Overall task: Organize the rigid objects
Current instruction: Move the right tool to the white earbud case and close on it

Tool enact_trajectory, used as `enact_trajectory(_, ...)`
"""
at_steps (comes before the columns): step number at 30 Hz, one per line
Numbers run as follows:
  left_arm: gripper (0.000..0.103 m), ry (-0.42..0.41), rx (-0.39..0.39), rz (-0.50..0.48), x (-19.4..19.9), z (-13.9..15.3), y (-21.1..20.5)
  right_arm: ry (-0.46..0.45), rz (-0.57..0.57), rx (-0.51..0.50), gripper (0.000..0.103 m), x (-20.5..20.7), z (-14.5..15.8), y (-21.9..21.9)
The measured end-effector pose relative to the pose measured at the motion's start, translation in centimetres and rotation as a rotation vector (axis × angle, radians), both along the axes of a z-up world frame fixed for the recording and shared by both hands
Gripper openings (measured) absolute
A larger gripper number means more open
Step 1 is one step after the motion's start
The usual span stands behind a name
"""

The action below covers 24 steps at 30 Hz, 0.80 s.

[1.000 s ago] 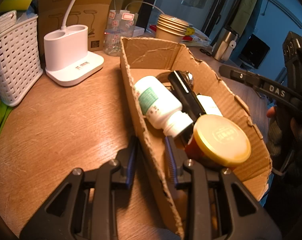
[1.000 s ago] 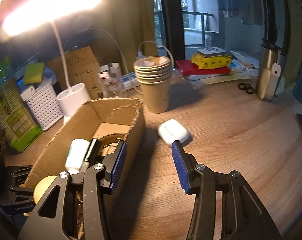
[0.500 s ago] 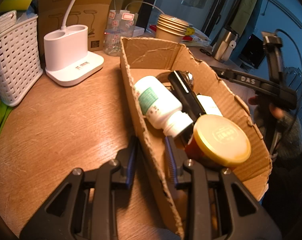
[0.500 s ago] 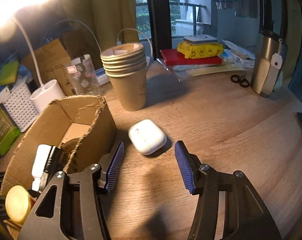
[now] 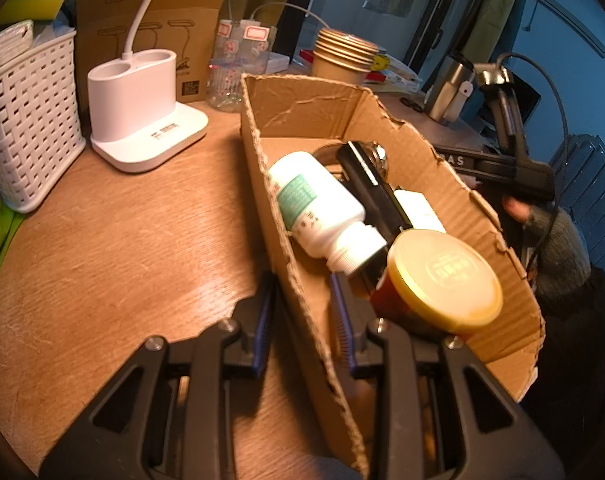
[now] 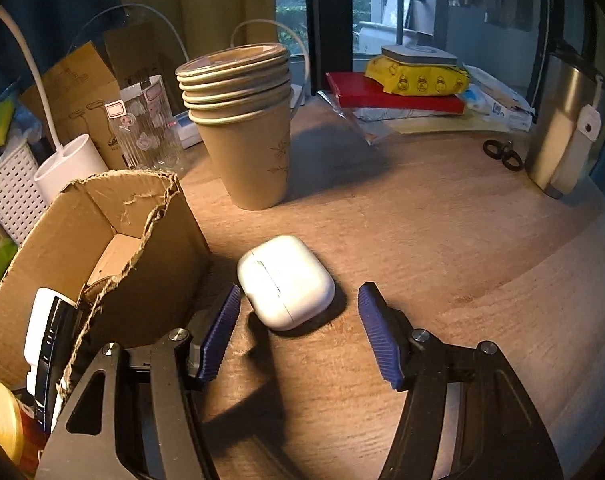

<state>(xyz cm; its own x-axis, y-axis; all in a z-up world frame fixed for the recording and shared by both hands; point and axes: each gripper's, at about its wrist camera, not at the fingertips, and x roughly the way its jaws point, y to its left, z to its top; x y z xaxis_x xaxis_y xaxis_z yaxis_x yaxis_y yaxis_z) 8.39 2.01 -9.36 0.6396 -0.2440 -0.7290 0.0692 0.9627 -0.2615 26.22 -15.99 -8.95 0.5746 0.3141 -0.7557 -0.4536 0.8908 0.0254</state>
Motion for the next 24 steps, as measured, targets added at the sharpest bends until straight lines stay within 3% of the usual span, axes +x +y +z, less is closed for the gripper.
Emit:
enact_trajectory(20,0.030,0.000,0.000,0.000,0.0,0.0,0.0,0.030,0.012,-0.065,0.065,1.6,-1.0,1.3)
enact_trajectory(24,0.030,0.000,0.000,0.000,0.0,0.0,0.0,0.014,0.021,-0.088,0.053,1.4,-1.0,1.8)
